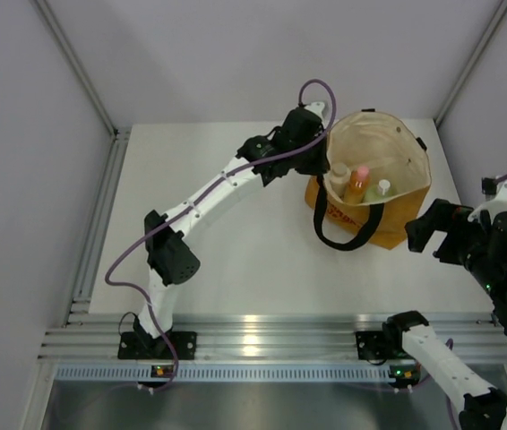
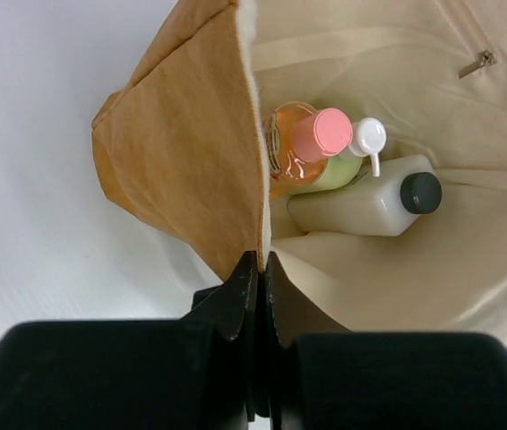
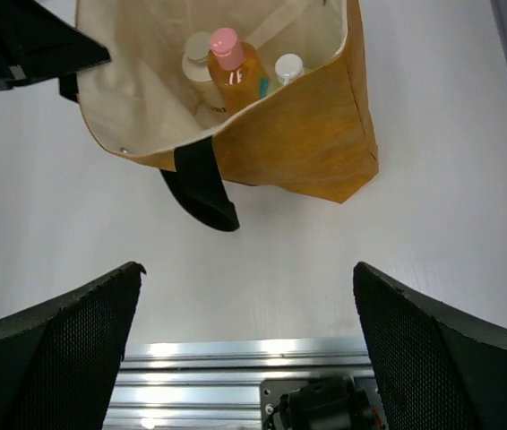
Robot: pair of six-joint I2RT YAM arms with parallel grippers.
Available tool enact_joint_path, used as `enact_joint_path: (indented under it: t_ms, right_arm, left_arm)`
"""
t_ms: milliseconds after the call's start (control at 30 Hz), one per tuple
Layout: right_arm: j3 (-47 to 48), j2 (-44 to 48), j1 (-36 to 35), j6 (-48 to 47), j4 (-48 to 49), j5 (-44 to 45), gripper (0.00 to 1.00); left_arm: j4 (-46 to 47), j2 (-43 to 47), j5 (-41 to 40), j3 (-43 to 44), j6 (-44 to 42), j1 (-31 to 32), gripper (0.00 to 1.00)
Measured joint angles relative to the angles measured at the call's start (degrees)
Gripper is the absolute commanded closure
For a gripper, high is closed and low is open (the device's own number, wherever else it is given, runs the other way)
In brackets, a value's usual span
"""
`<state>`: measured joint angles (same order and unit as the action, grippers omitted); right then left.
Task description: Take the personal care products out of the canvas bag
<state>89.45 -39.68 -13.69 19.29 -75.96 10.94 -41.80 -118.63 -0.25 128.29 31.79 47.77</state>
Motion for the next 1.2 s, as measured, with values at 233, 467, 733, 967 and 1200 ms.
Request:
enact_joint_path:
  t_ms: [233,467,733,967,1200]
  right_arm:
    - [1.03,-5.95,0.00,0.94,5.40,-7.69,0.12]
    - [0.85,-14.73,0.00,-0.20,12.35,-11.76,0.16]
    - [-2.86,-25.88,0.00,-5.81,19.21,-12.00,0.25]
    - [-2.80,-36.54,0.00,-12.55,25.40,-13.03,0.33]
    - [0.87,-46.36,0.00,-22.64,30.97,-15.65,0.40]
  left_arm:
    - [1.01,2.86,-12.22,-8.61,2.89,6.25,1.00]
    - [1.44,7.13,-23.89,-15.10,9.81,10.84,1.00]
    - [1.16,8.26,-29.75,-16.13,15.93,10.88,1.00]
    - [1.09,8.41,-30.69,-16.13,20.04,10.88,1.00]
    - [1.09,8.41,-30.42,-16.13,23.78,10.69,1.00]
